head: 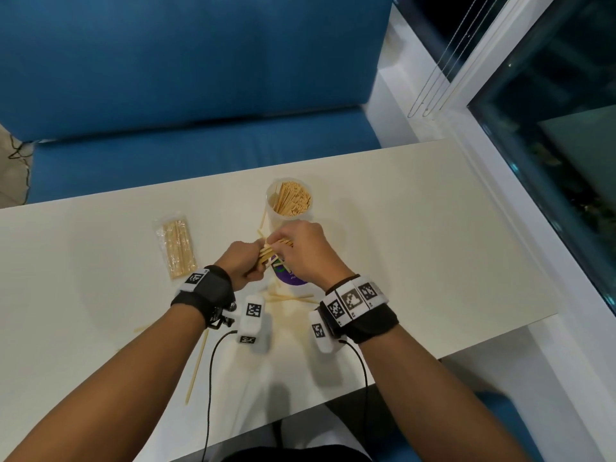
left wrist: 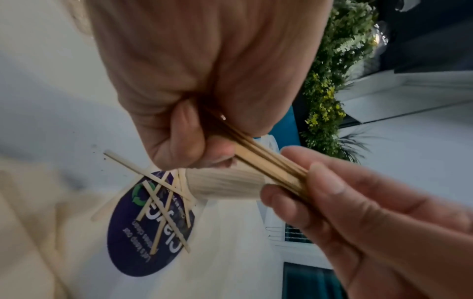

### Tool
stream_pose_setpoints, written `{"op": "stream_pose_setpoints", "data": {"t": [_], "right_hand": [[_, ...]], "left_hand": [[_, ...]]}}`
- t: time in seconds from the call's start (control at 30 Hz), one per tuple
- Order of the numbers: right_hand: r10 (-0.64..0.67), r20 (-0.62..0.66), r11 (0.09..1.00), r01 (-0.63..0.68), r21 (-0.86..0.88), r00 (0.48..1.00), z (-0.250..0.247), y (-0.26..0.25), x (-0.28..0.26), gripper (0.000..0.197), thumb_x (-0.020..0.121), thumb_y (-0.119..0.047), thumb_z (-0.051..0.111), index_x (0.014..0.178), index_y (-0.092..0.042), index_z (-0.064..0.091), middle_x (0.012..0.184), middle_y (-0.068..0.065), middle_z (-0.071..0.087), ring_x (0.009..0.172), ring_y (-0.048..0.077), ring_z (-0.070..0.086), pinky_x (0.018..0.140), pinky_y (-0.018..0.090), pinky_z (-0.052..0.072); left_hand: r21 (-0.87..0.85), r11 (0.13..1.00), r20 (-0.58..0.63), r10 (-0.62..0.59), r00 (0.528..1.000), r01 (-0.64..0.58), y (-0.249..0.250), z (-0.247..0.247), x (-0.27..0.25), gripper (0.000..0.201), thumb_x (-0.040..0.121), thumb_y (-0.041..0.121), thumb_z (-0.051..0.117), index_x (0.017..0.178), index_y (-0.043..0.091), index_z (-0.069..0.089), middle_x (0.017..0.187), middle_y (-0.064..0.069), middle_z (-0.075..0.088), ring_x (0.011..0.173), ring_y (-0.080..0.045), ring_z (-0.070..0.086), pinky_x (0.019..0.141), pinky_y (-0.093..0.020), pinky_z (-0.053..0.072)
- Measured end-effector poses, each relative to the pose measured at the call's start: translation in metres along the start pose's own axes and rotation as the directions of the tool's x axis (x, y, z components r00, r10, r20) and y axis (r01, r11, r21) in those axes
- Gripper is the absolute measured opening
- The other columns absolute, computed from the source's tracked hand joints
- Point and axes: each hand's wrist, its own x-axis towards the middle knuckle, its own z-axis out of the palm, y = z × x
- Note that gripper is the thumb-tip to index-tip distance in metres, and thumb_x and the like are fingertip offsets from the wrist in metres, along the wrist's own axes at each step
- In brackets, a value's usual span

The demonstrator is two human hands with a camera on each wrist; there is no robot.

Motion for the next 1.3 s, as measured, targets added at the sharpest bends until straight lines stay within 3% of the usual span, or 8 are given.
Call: {"op": "stream_pose_setpoints", "data": {"t": [0.23, 0.3, 0.4, 0.63, 0.8, 0.97, 1.17, 1.3], "right_hand": [[0.005, -0.148, 0.999, 0.003, 0.053, 0.989, -0.057, -0.023, 0.02, 0.014, 0.095, -0.009, 0.074, 0.102, -0.016, 0.082, 0.116, 0.003, 0.071, 0.094, 0.012, 0.065, 0.088, 0.02, 0.056], [-0.01, -0.215, 0.997, 0.027, 0.076, 0.977, -0.083, -0.029, 0.03, 0.013, 0.094, -0.008, 0.074, 0.099, -0.016, 0.082, 0.107, 0.003, 0.075, 0.088, 0.01, 0.069, 0.079, 0.012, 0.055], [0.001, -0.28, 0.999, 0.013, 0.049, 0.96, -0.106, -0.026, 0.052, 0.013, 0.094, -0.012, 0.074, 0.094, -0.023, 0.082, 0.104, 0.004, 0.076, 0.096, 0.016, 0.073, 0.089, 0.025, 0.058], [-0.021, -0.121, 0.978, -0.005, -0.208, 0.992, -0.065, -0.009, 0.109, 0.024, 0.098, -0.002, 0.061, 0.099, -0.021, 0.076, 0.117, 0.006, 0.064, 0.099, 0.019, 0.065, 0.073, 0.022, 0.054], [-0.217, 0.057, 0.858, 0.218, -0.465, 0.974, -0.025, 0.013, 0.112, 0.036, 0.092, -0.01, 0.065, 0.125, -0.025, 0.061, 0.128, -0.003, 0.057, 0.116, 0.021, 0.04, 0.099, 0.034, 0.039], [-0.394, -0.286, 0.889, 0.282, -0.361, 0.874, -0.034, 0.033, 0.095, 0.032, 0.099, -0.015, 0.055, 0.13, -0.021, 0.061, 0.138, -0.005, 0.057, 0.123, 0.018, 0.042, 0.105, 0.035, 0.036], [-0.305, 0.059, 0.833, 0.296, -0.468, 0.951, 0.003, 0.049, 0.073, 0.069, 0.11, -0.047, 0.016, 0.164, -0.004, 0.015, 0.173, 0.011, 0.01, 0.161, 0.019, 0.001, 0.13, 0.049, 0.004], [-0.275, 0.0, 0.891, 0.255, -0.376, 0.962, 0.01, 0.05, 0.074, 0.071, 0.109, -0.051, 0.009, 0.166, -0.008, 0.006, 0.174, 0.006, 0.002, 0.16, 0.012, -0.009, 0.13, 0.047, -0.004]], "left_hand": [[-0.058, 0.983, 0.015, 0.177, 0.984, -0.176, 0.044, -0.002, -0.014, 0.043, 0.11, 0.036, 0.038, 0.094, 0.003, 0.061, 0.071, -0.013, 0.06, 0.057, -0.023, 0.054, 0.051, -0.03, 0.041], [0.035, 0.963, -0.074, 0.268, 0.961, -0.266, 0.057, -0.003, -0.011, 0.038, 0.109, 0.034, 0.04, 0.096, 0.006, 0.062, 0.083, -0.012, 0.064, 0.064, -0.023, 0.06, 0.054, -0.031, 0.042], [0.316, 0.866, -0.186, 0.457, 0.87, -0.388, 0.068, -0.005, 0.001, 0.014, 0.099, 0.023, 0.053, 0.108, 0.016, 0.061, 0.108, -0.009, 0.067, 0.089, -0.024, 0.066, 0.066, -0.033, 0.049], [0.726, 0.505, 0.146, 0.55, 0.822, -0.467, 0.073, 0.01, 0.014, 0.117, 0.07, 0.04, 0.091, 0.159, 0.013, 0.02, 0.162, -0.009, 0.031, 0.146, -0.025, 0.034, 0.117, -0.043, 0.035], [0.698, 0.518, 0.149, 0.57, 0.808, -0.495, 0.068, 0.018, 0.024, 0.122, 0.067, 0.045, 0.092, 0.16, 0.013, 0.018, 0.165, -0.007, 0.027, 0.15, -0.024, 0.029, 0.12, -0.044, 0.031], [0.69, 0.514, 0.132, 0.602, 0.787, -0.509, 0.064, 0.02, 0.031, 0.108, 0.071, 0.047, 0.089, 0.156, 0.016, 0.029, 0.155, -0.004, 0.043, 0.139, -0.022, 0.044, 0.111, -0.037, 0.038], [0.692, 0.488, 0.158, 0.616, 0.771, -0.532, 0.06, 0.015, 0.037, 0.092, 0.085, 0.037, 0.078, 0.158, 0.014, 0.027, 0.157, -0.01, 0.042, 0.141, -0.026, 0.045, 0.116, -0.043, 0.038], [0.689, 0.495, 0.148, 0.619, 0.771, -0.53, 0.059, 0.013, 0.037, 0.09, 0.087, 0.031, 0.077, 0.159, 0.014, 0.027, 0.157, -0.008, 0.042, 0.142, -0.024, 0.043, 0.116, -0.038, 0.036]]}}
